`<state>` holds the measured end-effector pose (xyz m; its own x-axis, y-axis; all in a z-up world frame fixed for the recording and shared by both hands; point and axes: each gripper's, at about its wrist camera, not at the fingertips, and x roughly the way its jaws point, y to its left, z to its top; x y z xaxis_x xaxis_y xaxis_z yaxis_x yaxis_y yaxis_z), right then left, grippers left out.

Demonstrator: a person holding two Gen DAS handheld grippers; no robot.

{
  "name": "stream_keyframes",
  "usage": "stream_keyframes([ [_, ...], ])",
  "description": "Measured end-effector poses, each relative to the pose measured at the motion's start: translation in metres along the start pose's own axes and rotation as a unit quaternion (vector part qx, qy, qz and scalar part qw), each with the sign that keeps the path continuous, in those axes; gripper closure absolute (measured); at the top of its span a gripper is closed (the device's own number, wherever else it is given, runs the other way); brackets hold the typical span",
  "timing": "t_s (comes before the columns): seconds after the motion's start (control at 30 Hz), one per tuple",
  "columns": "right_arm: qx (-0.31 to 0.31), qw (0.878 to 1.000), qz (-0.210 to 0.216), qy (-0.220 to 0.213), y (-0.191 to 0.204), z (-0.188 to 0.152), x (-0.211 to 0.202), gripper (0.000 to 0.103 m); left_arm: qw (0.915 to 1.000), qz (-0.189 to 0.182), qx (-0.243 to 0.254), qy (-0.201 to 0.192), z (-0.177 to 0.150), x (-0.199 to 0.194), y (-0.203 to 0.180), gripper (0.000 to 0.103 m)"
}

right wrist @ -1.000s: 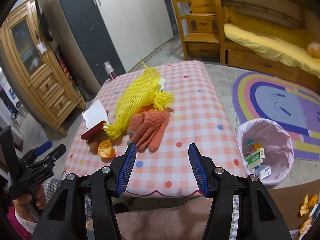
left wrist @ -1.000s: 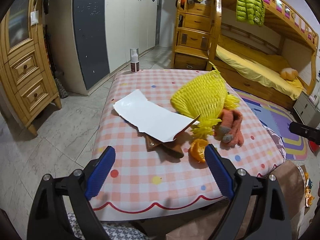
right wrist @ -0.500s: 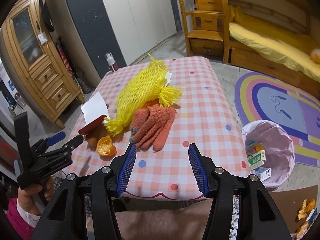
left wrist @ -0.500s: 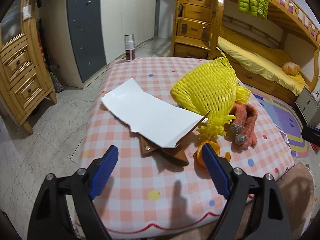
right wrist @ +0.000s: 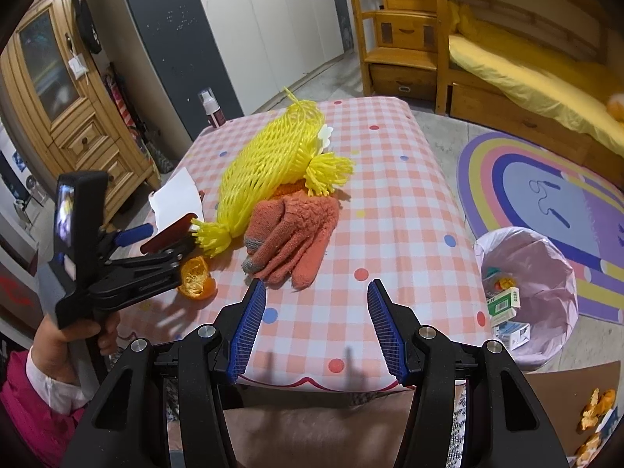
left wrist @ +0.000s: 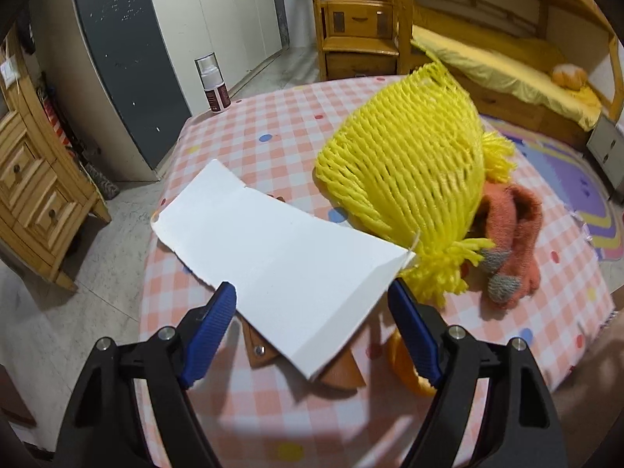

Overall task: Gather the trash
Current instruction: 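Grasp the white paper card with the left gripper and lift it, then hold the paper card in the left gripper while the right gripper grasps the orange peel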

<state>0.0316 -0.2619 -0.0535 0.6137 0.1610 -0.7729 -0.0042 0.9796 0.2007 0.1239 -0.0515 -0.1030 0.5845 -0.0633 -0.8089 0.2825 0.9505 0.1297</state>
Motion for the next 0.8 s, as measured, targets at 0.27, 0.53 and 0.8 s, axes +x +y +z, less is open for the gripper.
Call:
stream_keyframes([
  [0.27,-0.011,1.000,-0.003,-0.002,0.003,-0.002,-0.002,0.047,0.9999,-0.004,0.008,-0.006,0.000,-0.003,0.001,0.057],
  [0.53,-0.031,0.999,0.003,-0.007,0.014,-0.005,-0.006,0.047,0.9979,-0.006,0.025,-0.059,0.001,-0.041,0.017,0.098],
  [0.8,-0.027,1.000,0.011,-0.011,0.015,-0.007,-0.007,0.047,0.9794,-0.081,-0.019,-0.184,0.023,-0.117,0.040,0.100],
])
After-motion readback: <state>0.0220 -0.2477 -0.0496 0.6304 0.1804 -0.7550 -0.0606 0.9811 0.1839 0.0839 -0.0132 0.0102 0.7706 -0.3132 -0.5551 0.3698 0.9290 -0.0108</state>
